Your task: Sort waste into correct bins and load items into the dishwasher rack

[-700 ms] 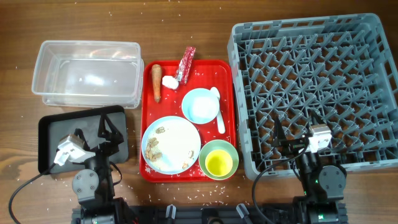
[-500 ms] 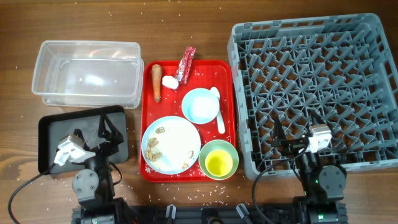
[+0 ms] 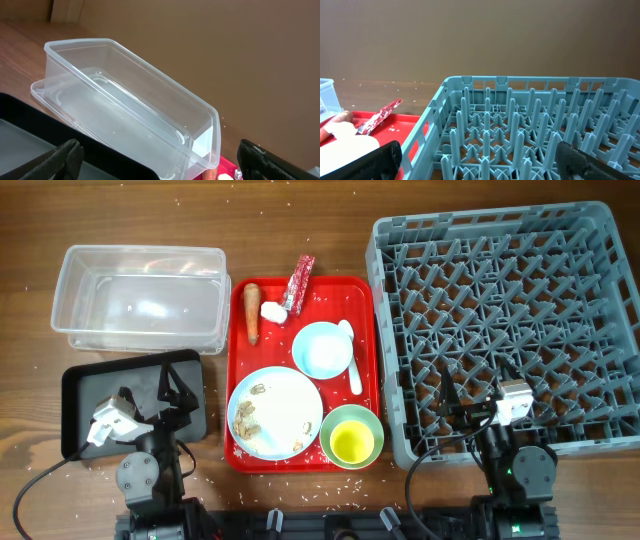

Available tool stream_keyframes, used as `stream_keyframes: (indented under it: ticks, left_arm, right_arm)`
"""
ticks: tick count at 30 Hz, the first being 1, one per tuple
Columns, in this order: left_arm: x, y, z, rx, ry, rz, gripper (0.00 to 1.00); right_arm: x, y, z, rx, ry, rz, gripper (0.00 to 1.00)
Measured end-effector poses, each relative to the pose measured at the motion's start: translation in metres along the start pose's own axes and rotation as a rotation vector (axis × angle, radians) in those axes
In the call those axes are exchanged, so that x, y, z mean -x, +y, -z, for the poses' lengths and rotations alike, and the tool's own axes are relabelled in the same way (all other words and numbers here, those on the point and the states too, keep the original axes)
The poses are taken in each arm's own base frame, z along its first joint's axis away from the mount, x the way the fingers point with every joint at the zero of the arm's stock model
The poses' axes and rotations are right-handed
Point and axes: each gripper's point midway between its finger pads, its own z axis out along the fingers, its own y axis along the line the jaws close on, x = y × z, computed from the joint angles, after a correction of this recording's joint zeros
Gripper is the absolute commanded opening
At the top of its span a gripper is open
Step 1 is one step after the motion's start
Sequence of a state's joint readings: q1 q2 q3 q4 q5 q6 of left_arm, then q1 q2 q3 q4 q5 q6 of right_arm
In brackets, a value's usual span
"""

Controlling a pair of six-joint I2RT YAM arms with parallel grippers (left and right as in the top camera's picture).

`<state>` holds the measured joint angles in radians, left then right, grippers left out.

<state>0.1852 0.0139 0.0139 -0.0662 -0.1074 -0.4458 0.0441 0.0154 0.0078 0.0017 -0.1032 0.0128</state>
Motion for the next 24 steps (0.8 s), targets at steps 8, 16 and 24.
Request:
stream_keyframes:
  ticks: [8, 16, 24]
  left_arm:
    - [0.0, -0.001, 0.0, -0.005, 0.002, 0.0, 1.0]
    - [0.012, -0.032, 0.004, -0.134, 0.027, 0.002, 1.0]
    - [0.071, -0.1, -0.024, -0.023, 0.53, 0.013, 1.0]
  right_arm:
    - [0.003, 0.002, 0.0, 0.013, -0.01, 0.0, 1.0]
    - [0.068, 0.012, 0.008, 0.071, -0.09, -0.168, 1.0]
    - [0.117, 0.03, -0.039, 0.132, 0.447, -0.307, 1.0]
